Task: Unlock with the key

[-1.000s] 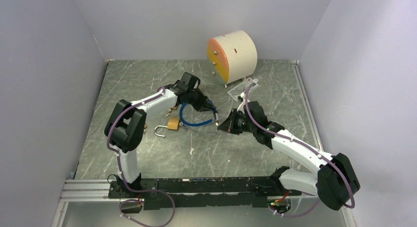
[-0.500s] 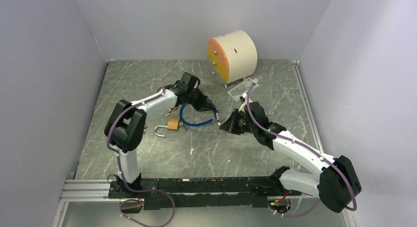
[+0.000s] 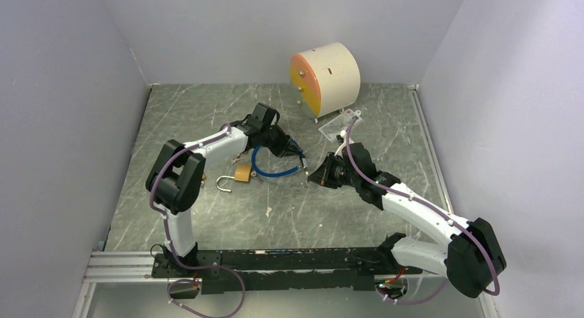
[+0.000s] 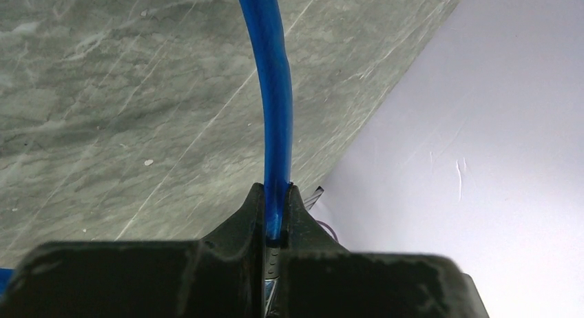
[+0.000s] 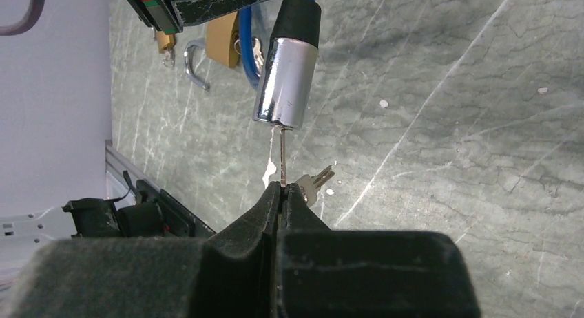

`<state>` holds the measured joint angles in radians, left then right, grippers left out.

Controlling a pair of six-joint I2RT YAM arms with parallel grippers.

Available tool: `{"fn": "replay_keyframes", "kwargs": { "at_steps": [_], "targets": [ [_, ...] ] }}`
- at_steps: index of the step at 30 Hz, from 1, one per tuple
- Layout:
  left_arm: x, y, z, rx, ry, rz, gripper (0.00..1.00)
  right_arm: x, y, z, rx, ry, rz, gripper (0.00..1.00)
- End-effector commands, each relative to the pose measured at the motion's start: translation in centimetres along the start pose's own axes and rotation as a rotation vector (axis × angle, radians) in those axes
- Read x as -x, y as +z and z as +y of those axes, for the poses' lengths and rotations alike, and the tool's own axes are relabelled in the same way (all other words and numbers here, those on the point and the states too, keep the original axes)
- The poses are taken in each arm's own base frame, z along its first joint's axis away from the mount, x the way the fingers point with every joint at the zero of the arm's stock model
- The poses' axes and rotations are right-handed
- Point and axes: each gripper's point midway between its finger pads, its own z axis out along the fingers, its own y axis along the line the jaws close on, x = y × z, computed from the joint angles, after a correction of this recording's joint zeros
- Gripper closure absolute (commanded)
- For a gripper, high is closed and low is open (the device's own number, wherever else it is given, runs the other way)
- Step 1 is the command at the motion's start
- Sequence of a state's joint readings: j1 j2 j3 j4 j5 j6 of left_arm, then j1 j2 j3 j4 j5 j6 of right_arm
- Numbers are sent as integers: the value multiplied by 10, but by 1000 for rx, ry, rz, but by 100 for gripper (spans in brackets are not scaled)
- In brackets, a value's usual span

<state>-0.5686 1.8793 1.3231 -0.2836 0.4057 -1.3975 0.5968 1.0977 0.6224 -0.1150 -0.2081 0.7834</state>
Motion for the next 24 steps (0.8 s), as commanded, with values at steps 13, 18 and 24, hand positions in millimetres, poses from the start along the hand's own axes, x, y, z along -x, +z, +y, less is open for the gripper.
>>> {"fn": "replay_keyframes", "kwargs": {
  "at_steps": [13, 18, 24],
  "targets": [
    [-18, -28, -26, -123, -29, 50, 97, 28, -7, 10, 48, 119, -125, 100],
    [-22, -25, -26, -146, -45, 77, 97, 27, -6, 13, 65, 111, -113, 100],
    [-23, -26, -29, -161, -37, 83, 97, 26, -5, 13, 69, 122, -107, 100]
  ]
}}
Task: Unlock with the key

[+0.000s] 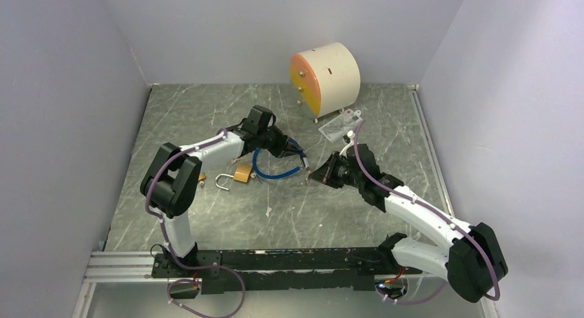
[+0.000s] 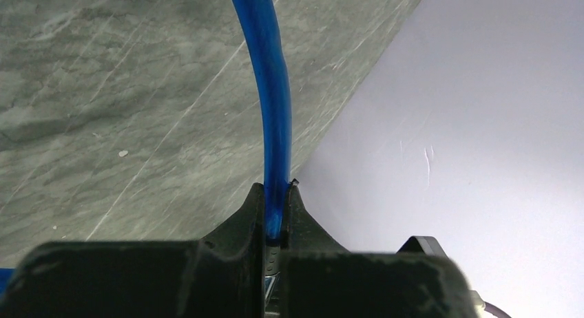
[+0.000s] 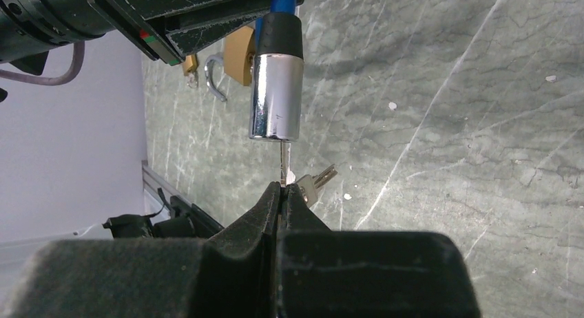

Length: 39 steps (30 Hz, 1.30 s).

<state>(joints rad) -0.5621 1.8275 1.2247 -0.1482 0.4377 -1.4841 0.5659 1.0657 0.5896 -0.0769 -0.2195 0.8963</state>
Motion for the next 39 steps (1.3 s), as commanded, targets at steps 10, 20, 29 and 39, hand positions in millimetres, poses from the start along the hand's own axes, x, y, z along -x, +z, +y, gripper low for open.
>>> {"fn": "replay_keyframes", "kwargs": {
  "at_steps": [10, 20, 29, 39],
  "targets": [
    [-30, -23, -30, -106, 10, 111, 97, 27, 10, 18, 52, 91, -63, 100],
    [-38, -33, -35, -144, -10, 144, 97, 50, 29, 20, -17, 89, -68, 100],
    [-47, -42, -51, -204, -37, 194, 97, 72, 36, 26, -5, 66, -115, 100],
    [-56, -61, -76, -320, -35, 224, 97, 71, -5, 86, 391, 285, -55, 100]
  ]
}}
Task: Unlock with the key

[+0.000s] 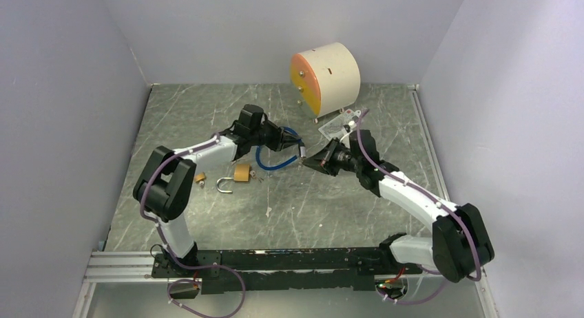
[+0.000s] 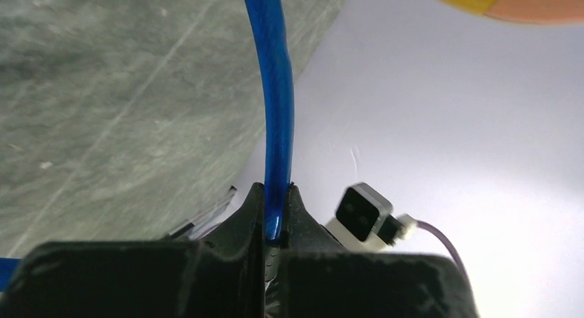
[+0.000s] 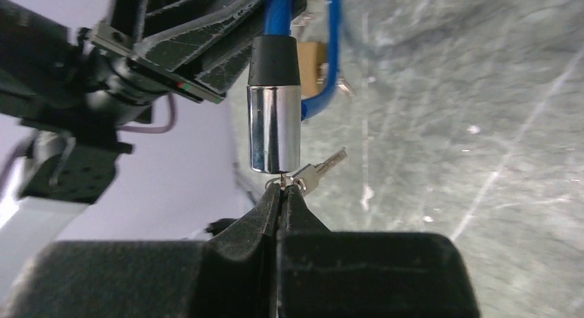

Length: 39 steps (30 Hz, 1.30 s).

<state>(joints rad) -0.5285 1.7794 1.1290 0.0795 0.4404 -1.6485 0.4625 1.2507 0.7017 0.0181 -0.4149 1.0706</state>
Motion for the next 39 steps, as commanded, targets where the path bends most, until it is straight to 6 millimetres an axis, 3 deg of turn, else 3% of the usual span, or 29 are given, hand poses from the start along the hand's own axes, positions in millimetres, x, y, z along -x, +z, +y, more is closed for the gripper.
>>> {"fn": "replay_keyframes", "kwargs": {
  "at_steps": [1, 13, 19, 22, 23, 26, 29, 33, 39],
  "targets": [
    [-76, -45, -54, -159, 50, 266, 98, 24, -29, 82, 363, 68, -91, 100],
    [-91, -77, -101, -373, -19, 322, 97, 31, -78, 115, 668, 373, -111, 100],
    [-95, -92, -118, -453, -83, 355, 98, 37, -102, 141, 849, 419, -95, 100],
    [-94, -96, -126, -495, -113, 360, 98, 36, -103, 149, 867, 388, -74, 100],
    [-93, -97, -128, -507, -119, 358, 98, 34, -102, 151, 863, 356, -68, 96],
    [-90, -97, -132, -531, -139, 357, 98, 24, -96, 145, 818, 253, -50, 67],
    [-86, -97, -135, -563, -161, 356, 97, 19, -91, 129, 711, 83, -93, 51],
    [-85, -96, -137, -573, -168, 368, 97, 26, -77, 90, 447, -65, -153, 37],
    [-83, -93, -135, -563, -159, 363, 97, 37, -94, 71, 316, -173, -261, 28]
  ]
}}
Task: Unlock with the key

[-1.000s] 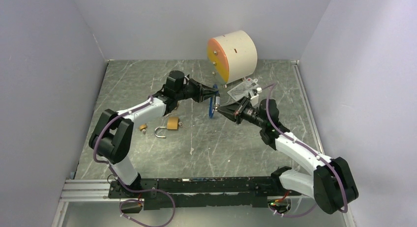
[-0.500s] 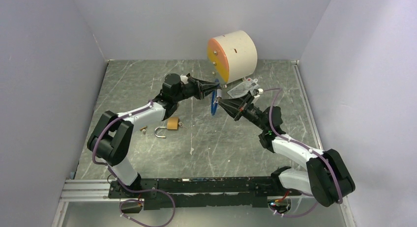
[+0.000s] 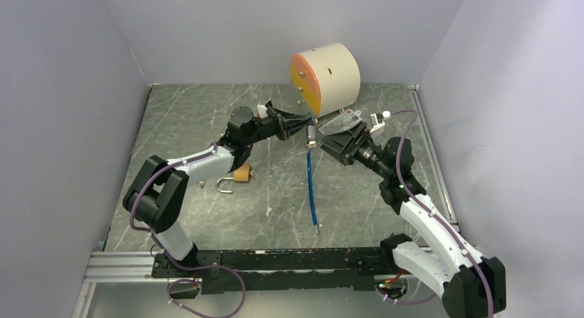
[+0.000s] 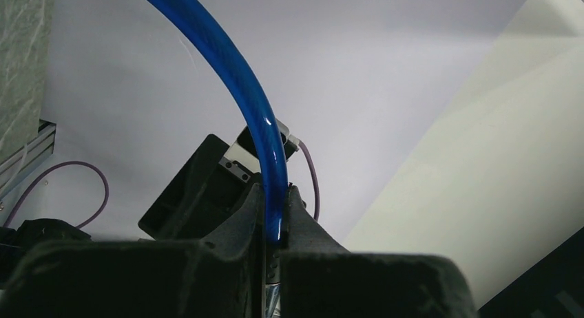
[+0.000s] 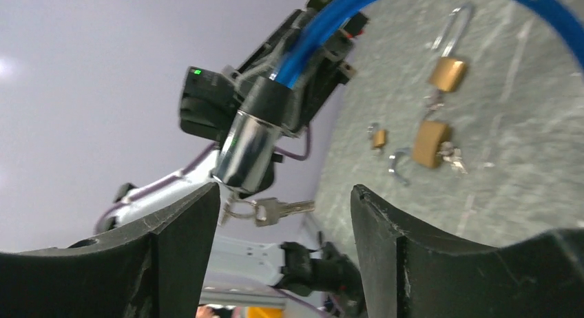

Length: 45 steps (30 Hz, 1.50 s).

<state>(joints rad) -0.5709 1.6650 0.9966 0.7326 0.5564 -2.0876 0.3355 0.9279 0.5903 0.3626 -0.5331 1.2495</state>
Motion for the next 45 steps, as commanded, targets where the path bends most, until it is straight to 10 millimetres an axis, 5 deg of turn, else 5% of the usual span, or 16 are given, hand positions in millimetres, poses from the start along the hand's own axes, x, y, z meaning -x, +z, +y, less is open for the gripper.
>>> {"fn": "replay_keyframes", "kwargs": {
  "at_steps": [1, 6, 11, 15, 21, 26, 36, 41, 45],
  "targets": [
    [-15, -4, -29, -74, -42, 60, 97, 6, -17, -24, -151, -160, -35, 26],
    [-15, -7, -25, -38, 1, 61, 97, 19, -34, -37, -270, -239, -126, 25],
    [-17, -16, -21, -10, 36, 55, 98, 17, -43, -90, -490, -329, -63, 30],
    [-17, -25, -18, 22, 84, 51, 98, 3, -42, -137, -668, -333, 57, 41],
    [-13, -43, 11, 61, 115, 60, 98, -45, -20, -172, -843, -404, 252, 42],
    [-9, -61, 32, 82, 103, 35, 98, -62, -21, -205, -1057, -485, 310, 43],
    [7, -91, 34, 155, 139, -93, 97, -99, -8, -234, -1151, -628, 454, 48],
    [13, -93, 30, 174, 129, -120, 97, -104, -15, -249, -1242, -632, 467, 58],
    [15, -91, 26, 181, 136, -123, 98, -94, -25, -255, -1323, -652, 422, 75]
  ]
}}
